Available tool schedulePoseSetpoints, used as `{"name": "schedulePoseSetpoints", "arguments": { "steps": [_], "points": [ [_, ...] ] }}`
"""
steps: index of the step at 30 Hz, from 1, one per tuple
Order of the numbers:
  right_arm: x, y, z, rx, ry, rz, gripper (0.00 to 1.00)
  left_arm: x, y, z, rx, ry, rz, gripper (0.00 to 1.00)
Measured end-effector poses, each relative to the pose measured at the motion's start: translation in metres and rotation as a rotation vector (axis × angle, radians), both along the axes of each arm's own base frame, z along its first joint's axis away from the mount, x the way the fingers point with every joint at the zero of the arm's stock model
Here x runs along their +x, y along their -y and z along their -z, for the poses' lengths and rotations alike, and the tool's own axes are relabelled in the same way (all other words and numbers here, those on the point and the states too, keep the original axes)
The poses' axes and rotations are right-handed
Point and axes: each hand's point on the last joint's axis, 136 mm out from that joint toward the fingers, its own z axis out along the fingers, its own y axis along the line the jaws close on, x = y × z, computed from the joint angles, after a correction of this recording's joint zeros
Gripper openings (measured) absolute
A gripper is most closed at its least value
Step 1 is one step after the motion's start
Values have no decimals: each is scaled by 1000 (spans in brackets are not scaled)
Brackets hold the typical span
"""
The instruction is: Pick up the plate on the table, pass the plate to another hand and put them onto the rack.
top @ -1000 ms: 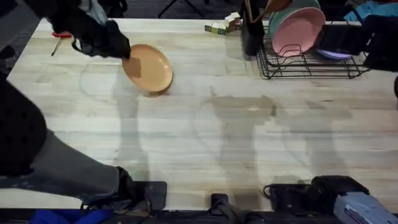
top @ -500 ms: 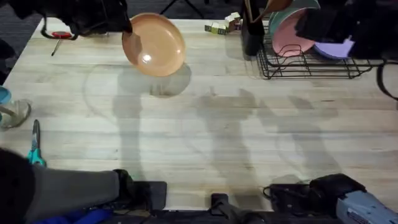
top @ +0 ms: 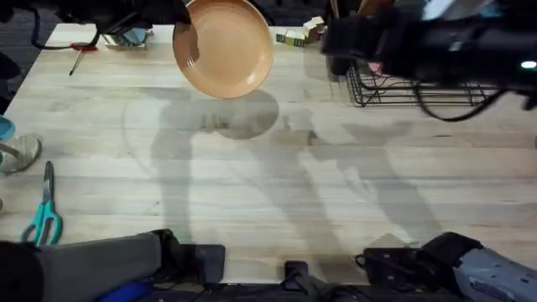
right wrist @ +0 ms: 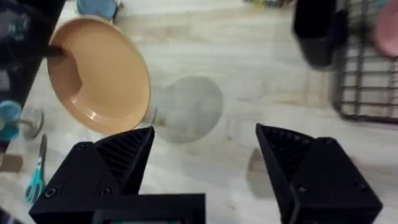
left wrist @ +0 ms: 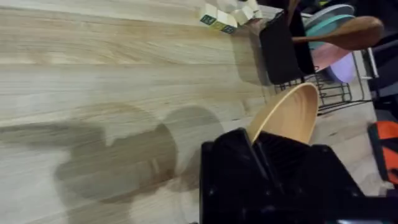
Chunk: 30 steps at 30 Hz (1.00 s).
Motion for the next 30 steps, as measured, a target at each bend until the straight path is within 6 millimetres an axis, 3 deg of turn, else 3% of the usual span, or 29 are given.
{"name": "schedulePoseSetpoints", "arguments": {
  "steps": [4,5,23,30],
  "points": [
    [2,-24,13,11,-39,-39,996,-1,3,-2,-14,3,12,41],
    [7,-38,15,24,-34,-60,996,-1,4,-3,-23,6,20,41],
    [41,-83,21,99,26,-90,996,-2,7,-4,-35,9,30,41],
    [42,-111,42,90,-2,-137,995,-2,7,-4,-36,9,30,41]
  ]
}}
